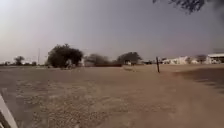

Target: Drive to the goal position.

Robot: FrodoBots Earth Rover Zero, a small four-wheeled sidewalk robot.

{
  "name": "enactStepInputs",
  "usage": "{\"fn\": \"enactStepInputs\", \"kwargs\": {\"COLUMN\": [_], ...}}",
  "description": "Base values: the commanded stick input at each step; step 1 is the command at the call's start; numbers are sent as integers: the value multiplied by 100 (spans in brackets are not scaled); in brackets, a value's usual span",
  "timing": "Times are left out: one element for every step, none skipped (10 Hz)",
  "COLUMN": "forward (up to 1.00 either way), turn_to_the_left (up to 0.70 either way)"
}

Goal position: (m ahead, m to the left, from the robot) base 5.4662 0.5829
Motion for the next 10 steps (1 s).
{"fn": "enactStepInputs", "kwargs": {"forward": [50, 50, 50, 50, 50, 50, 50, 50, 50, 50], "turn_to_the_left": [0, 0, 0, 0, 0, 0, 0, 0, 0, 0]}}
